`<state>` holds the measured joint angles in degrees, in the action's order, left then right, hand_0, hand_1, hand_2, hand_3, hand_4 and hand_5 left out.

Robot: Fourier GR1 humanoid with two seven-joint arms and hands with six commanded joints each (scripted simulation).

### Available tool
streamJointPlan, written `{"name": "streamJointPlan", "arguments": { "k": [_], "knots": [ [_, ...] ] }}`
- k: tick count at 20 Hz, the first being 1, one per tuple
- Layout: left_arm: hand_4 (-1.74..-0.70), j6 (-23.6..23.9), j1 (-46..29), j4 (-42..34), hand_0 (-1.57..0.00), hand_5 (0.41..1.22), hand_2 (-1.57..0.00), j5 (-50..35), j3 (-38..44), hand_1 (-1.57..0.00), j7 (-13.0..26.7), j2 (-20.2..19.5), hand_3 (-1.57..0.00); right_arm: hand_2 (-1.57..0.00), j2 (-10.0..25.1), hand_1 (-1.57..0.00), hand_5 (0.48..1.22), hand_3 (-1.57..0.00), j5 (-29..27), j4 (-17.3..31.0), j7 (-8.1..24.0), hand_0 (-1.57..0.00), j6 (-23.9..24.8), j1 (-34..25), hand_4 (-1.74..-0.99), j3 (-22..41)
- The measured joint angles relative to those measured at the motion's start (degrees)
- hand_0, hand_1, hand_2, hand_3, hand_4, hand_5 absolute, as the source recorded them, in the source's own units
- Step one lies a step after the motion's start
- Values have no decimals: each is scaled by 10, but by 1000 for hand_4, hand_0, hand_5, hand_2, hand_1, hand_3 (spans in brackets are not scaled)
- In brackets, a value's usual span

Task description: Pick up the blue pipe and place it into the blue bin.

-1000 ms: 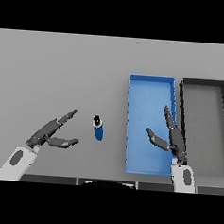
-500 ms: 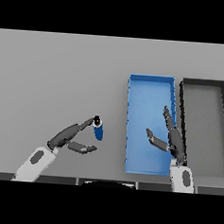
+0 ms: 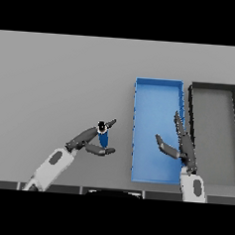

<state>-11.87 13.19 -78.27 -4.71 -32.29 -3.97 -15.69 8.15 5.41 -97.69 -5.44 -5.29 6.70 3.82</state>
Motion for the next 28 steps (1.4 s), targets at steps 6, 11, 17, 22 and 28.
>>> {"name": "streamJointPlan", "arguments": {
  "k": [6,11,17,22,28],
  "knots": [
    [-1481,15,-4,26,-849,969,-1013,-34,14,-945,-25,61,-1003,1,-3,1,609,1,8,2,-9,1,4,5,-1261,3],
    [-1649,37,-13,27,-1334,1139,-1388,-12,1,-1366,-76,65,-1307,1,3,1,616,1,0,0,-16,1,-5,4,-1255,0],
    [-1710,54,-9,-26,-1509,1199,-1523,-10,-13,-1517,-82,70,-1426,1,0,1,629,1,11,-9,0,1,2,3,-1249,7],
    [-1723,42,25,-91,-1551,1214,-1555,-36,-14,-1553,-46,68,-1445,1,7,1,635,1,13,2,-4,1,2,-3,-1217,1],
    [-1727,34,41,-126,-1566,1219,-1567,-47,-23,-1566,7,61,-1441,1,9,1,629,1,16,3,-16,1,0,6,-1186,2]
  ]
}}
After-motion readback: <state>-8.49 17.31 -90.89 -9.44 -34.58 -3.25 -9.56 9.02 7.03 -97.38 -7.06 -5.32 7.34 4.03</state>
